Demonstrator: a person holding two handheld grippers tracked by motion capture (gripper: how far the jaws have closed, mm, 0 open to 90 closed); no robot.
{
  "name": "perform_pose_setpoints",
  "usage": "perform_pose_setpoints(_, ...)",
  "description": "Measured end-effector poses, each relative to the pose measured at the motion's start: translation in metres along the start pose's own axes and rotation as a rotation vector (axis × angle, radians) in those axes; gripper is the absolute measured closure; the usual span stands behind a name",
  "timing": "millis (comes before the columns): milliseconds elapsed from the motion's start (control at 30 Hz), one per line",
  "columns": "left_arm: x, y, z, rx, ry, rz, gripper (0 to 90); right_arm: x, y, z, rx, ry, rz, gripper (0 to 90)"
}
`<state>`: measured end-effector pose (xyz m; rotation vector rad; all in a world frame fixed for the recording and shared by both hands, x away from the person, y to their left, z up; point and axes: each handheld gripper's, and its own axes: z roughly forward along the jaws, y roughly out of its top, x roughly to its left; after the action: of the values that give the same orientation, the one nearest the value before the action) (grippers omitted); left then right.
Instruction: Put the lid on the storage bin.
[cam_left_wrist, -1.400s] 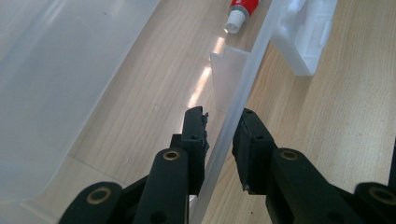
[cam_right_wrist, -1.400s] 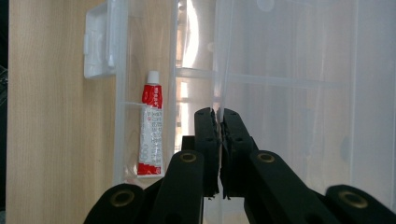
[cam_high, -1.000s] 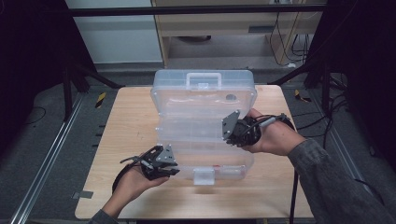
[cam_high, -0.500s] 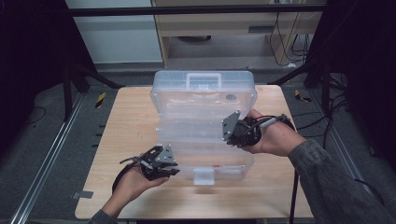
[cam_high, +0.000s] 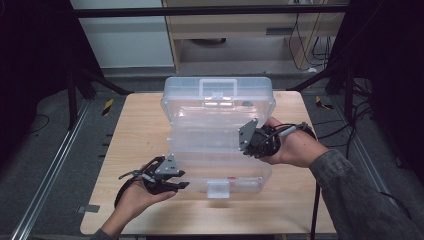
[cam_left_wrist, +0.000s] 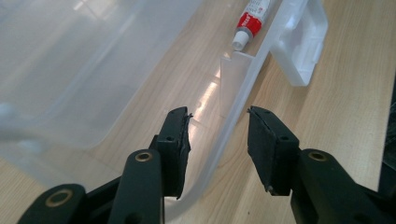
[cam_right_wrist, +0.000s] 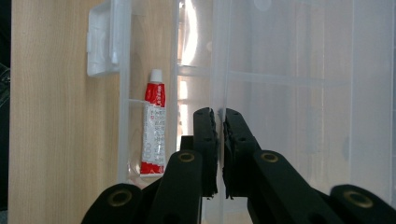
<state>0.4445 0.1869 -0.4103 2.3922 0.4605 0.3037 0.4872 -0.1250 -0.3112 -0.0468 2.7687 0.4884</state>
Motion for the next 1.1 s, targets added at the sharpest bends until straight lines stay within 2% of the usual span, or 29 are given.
perform_pose_setpoints(33, 0.000, 0.000, 0.000, 0.000, 0.000, 0.000, 58.1, 0.000, 0.000, 0.000, 0.000, 0.000, 0.000, 85.2)
perform_pose_setpoints(67, -0.001, -0.001, -0.009, -0.022, 0.001, -0.004, 58.1, 0.000, 0.000, 0.000, -0.001, 0.001, -0.001, 85.1)
perform_pose_setpoints(167, -0.002, -0.002, -0.019, -0.044, -0.002, -0.009, 58.1, 0.000, 0.000, 0.000, -0.002, 0.002, -0.001, 85.1)
perform_pose_setpoints(200, -0.001, -0.001, -0.022, -0.066, -0.005, 0.005, 58.2, 0.000, 0.000, 0.000, 0.000, 0.001, 0.002, 85.0)
perform_pose_setpoints(267, -0.002, 0.000, -0.031, -0.055, -0.002, -0.014, 59.2, 0.000, 0.000, 0.000, 0.001, 0.003, 0.002, 84.9)
perform_pose_setpoints(400, 0.001, 0.004, -0.048, -0.080, 0.010, -0.014, 63.9, 0.000, 0.000, 0.000, 0.000, -0.001, 0.005, 84.7)
perform_pose_setpoints(433, 0.001, 0.004, -0.048, -0.080, 0.010, -0.014, 64.9, 0.000, 0.000, 0.000, 0.000, -0.001, 0.005, 84.7)
perform_pose_setpoints(467, 0.005, 0.006, -0.055, -0.088, -0.006, -0.037, 65.7, 0.000, 0.000, 0.000, 0.000, 0.000, 0.003, 84.7)
perform_pose_setpoints(500, 0.005, 0.006, -0.055, -0.088, -0.006, -0.037, 65.9, 0.000, 0.000, 0.000, 0.000, 0.000, 0.003, 84.7)
perform_pose_setpoints(533, 0.008, 0.006, -0.060, -0.088, -0.008, -0.061, 65.9, 0.000, 0.000, 0.000, -0.001, -0.002, 0.004, 84.7)
perform_pose_setpoints(567, 0.010, 0.007, -0.063, -0.086, -0.005, -0.066, 67.3, 0.000, 0.000, 0.000, -0.001, -0.002, 0.003, 84.7)
perform_pose_setpoints(600, 0.013, 0.009, -0.068, -0.086, 0.012, -0.071, 68.5, 0.000, 0.000, 0.000, 0.000, -0.002, 0.003, 84.7)
perform_pose_setpoints(667, 0.018, 0.014, -0.077, -0.103, 0.017, -0.075, 72.8, 0.000, 0.001, 0.000, 0.002, -0.004, 0.000, 84.6)
perform_pose_setpoints(900, 0.029, 0.027, -0.096, -0.155, 0.048, -0.103, 75.6, 0.001, 0.000, 0.000, 0.001, -0.006, 0.005, 84.5)
perform_pose_setpoints(1100, 0.045, 0.035, -0.104, -0.203, 0.090, -0.173, 75.8, 0.000, 0.001, 0.001, 0.000, -0.004, 0.003, 84.4)
